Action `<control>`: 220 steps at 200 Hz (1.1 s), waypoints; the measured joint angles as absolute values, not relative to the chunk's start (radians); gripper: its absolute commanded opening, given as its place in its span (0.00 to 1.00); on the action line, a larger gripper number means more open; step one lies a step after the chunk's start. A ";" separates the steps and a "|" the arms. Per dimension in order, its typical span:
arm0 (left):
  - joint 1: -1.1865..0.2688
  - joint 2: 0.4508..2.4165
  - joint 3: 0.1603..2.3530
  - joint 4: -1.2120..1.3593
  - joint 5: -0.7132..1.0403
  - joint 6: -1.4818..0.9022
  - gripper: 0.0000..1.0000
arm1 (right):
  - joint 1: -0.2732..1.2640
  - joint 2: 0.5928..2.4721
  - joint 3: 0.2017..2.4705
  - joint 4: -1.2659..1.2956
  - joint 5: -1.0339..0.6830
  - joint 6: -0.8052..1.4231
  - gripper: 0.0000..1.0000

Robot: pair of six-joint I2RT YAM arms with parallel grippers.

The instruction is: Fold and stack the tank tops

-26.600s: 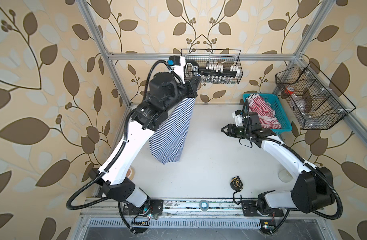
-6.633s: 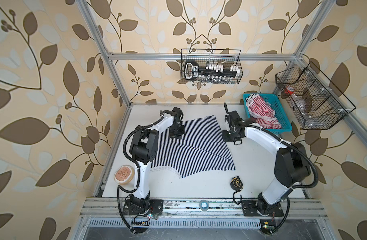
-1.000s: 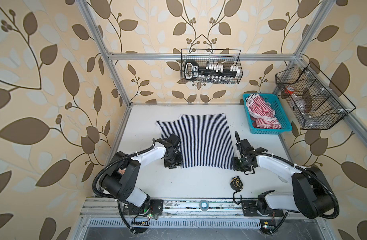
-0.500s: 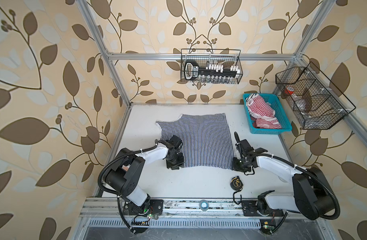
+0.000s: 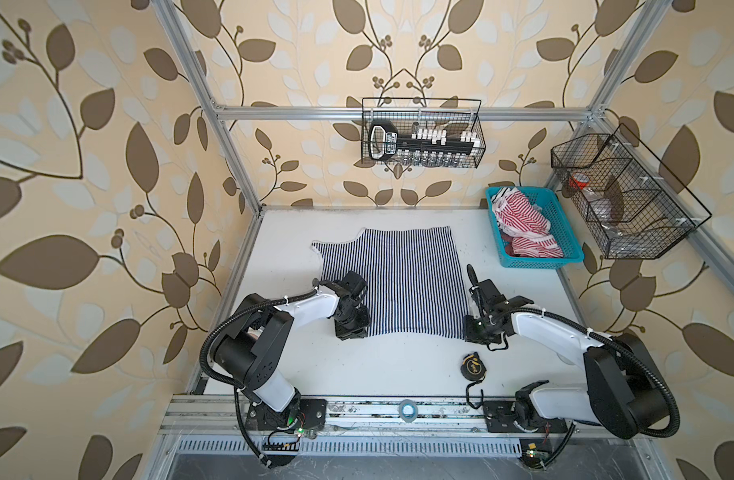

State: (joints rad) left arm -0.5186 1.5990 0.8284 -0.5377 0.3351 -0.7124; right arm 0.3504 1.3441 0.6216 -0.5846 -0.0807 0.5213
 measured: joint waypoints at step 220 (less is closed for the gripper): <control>-0.525 1.549 0.977 -0.712 0.288 -0.635 0.00 | 0.306 1.188 0.706 -0.708 -0.065 0.534 0.00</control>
State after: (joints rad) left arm -0.5251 1.5490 0.9771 -0.7120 0.2882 -0.6346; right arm 0.3058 1.1877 0.7055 -0.7082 -0.0650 0.5343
